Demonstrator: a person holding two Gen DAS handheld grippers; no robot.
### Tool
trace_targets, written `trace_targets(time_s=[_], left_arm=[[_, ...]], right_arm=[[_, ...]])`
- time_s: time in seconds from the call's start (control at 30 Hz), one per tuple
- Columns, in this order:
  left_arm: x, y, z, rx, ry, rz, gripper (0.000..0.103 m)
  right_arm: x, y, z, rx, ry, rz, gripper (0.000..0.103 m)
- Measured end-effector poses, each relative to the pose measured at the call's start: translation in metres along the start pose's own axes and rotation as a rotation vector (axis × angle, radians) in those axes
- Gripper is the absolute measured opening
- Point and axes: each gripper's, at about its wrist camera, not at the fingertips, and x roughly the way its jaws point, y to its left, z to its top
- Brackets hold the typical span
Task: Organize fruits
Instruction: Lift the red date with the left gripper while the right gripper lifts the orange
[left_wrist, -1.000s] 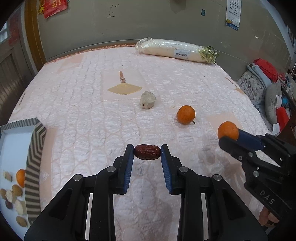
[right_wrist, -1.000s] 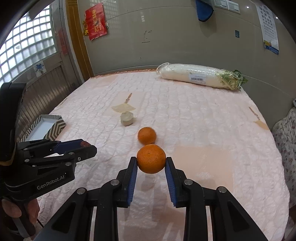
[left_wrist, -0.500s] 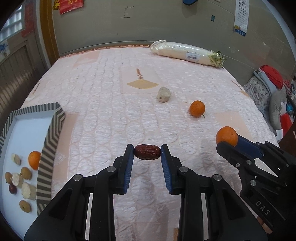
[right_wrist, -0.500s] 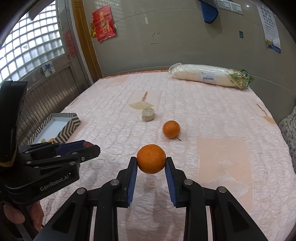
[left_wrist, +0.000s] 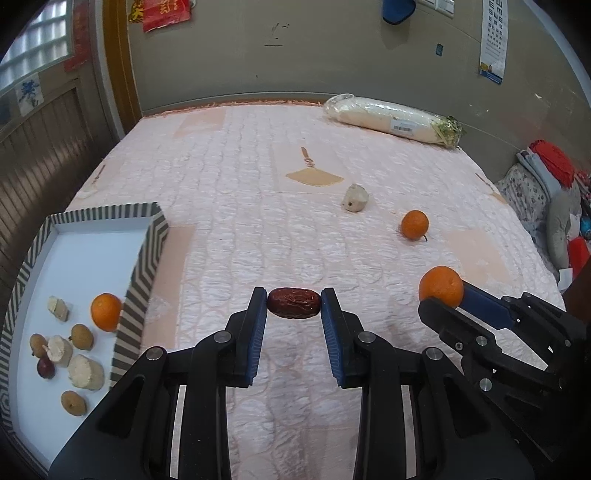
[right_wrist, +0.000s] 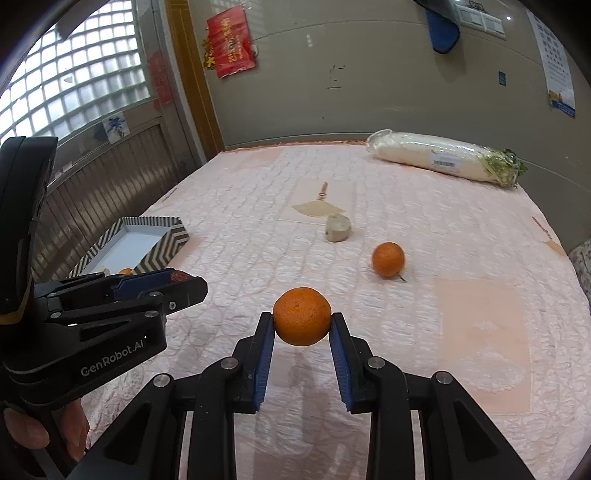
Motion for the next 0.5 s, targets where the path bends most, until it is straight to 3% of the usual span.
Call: trace_targets(time_s=[0.5], left_arm=[[-0.01, 0.027, -0.004, -0.046, -0.011, 0.03, 0.029]], right_arm=[[0.01, 0.026, 0.009, -0.019, 0.008, 0.023, 0.029]])
